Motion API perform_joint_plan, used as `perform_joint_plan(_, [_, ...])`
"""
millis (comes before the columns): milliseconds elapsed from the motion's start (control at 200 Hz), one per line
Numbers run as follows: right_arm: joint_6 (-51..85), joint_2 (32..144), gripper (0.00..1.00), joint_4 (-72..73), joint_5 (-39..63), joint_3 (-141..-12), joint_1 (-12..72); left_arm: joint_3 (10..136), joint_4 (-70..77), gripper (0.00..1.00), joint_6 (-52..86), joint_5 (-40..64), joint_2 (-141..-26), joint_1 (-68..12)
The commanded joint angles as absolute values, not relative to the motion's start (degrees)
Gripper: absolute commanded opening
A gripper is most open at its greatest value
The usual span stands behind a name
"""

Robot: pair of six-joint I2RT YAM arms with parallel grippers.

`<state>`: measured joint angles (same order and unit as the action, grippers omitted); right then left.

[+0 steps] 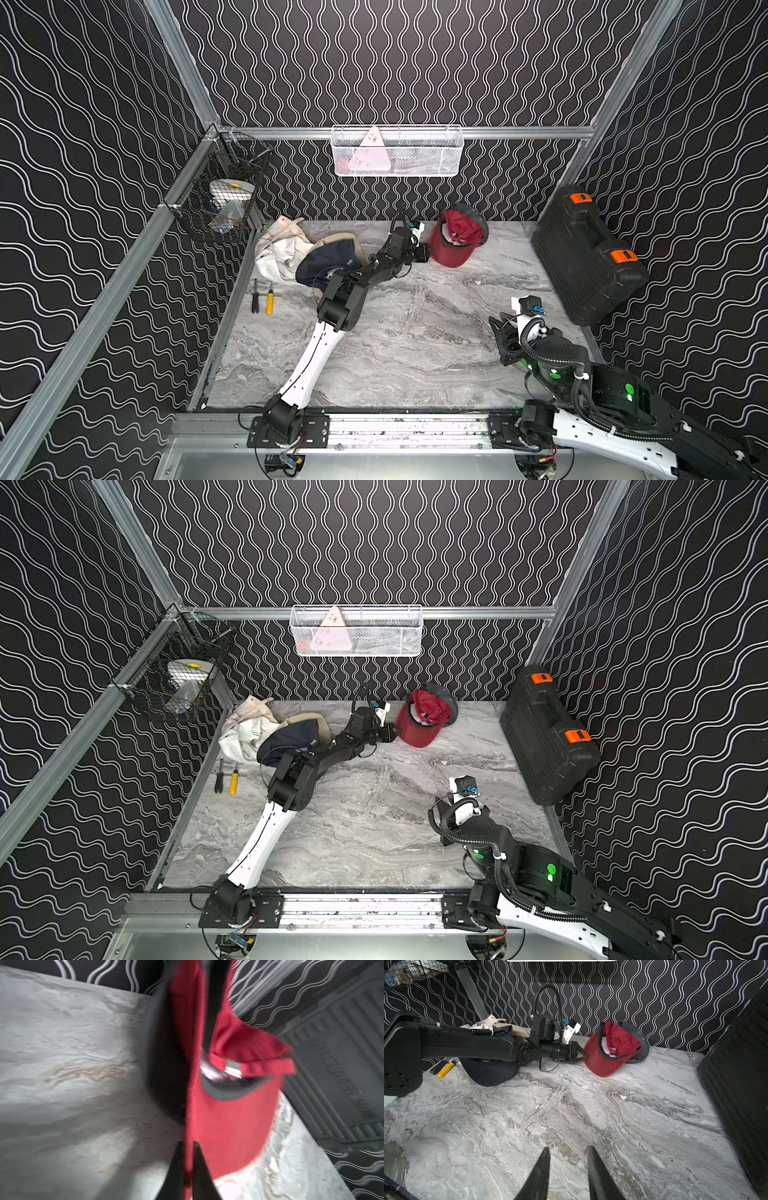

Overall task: Open the adjustable buckle of the baseball cap
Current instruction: Pick up the baseball cap.

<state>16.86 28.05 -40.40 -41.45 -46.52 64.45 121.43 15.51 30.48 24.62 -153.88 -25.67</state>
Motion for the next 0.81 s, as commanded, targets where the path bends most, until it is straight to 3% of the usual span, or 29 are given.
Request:
perform_joint_plan(0, [16.57, 27.78, 0.32, -39.90, -42.28, -46.25, 64.50, 118.36, 18.81, 0.00, 31.29, 23.56, -150.96, -25.56])
perform_joint_plan(180, [16.46, 27.55, 0.32, -39.64, -41.96, -46.32, 64.50, 111.70, 20.62, 0.00, 30.61, 23.01, -144.61, -25.58])
perform_joint_plan(510, [16.96, 28.68, 0.33, -39.99, -42.57, -46.85, 64.42, 88.78, 24.22, 0.00, 26.55, 20.78, -126.80, -27.30])
perform_joint_plan(801, [21.16, 30.54, 0.41, -43.25, -48.90, -48.85, 64.42, 66.42, 25.07, 0.00, 20.01, 14.11, -106.27, -31.06])
